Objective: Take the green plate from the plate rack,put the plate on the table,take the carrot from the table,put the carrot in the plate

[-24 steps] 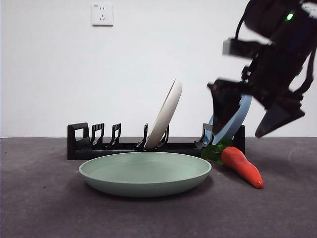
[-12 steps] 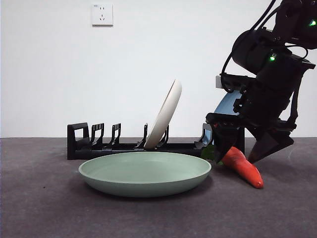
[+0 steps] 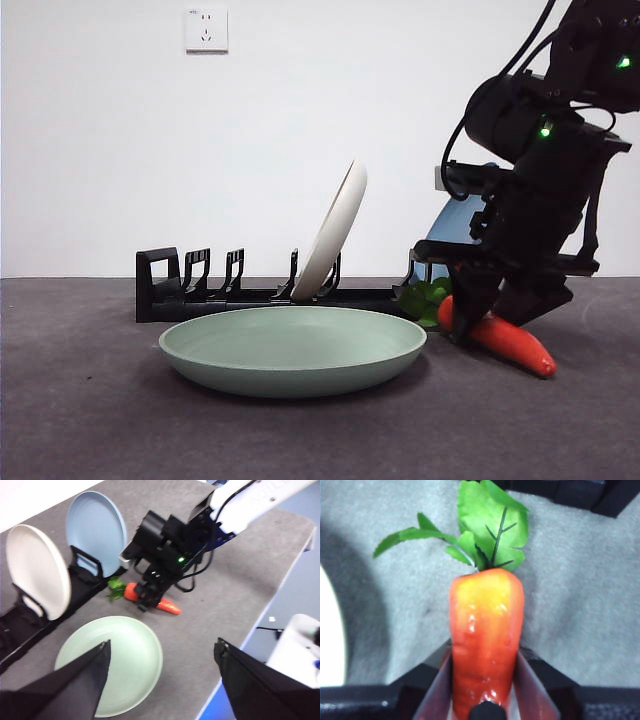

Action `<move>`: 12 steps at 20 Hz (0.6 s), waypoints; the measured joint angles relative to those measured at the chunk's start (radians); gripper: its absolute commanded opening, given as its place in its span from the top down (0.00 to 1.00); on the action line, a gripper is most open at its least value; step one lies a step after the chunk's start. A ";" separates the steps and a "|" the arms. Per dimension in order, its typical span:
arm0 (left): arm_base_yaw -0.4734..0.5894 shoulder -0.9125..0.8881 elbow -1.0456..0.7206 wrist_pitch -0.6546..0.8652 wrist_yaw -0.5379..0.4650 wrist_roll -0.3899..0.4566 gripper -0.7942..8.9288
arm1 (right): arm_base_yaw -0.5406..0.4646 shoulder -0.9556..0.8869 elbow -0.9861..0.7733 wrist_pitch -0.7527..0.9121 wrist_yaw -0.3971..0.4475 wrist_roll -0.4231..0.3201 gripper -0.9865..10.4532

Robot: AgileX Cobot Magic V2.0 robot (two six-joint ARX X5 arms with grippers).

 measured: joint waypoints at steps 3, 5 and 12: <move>0.000 0.000 0.000 -0.073 -0.123 0.000 0.56 | 0.039 -0.157 0.000 -0.010 -0.005 0.008 0.93; 0.000 0.000 0.000 -0.120 -0.202 0.000 0.56 | 0.107 -0.250 0.001 0.012 -0.006 0.012 0.93; 0.000 0.000 0.000 -0.149 -0.230 0.000 0.56 | 0.326 -0.068 0.003 0.140 -0.008 0.050 0.93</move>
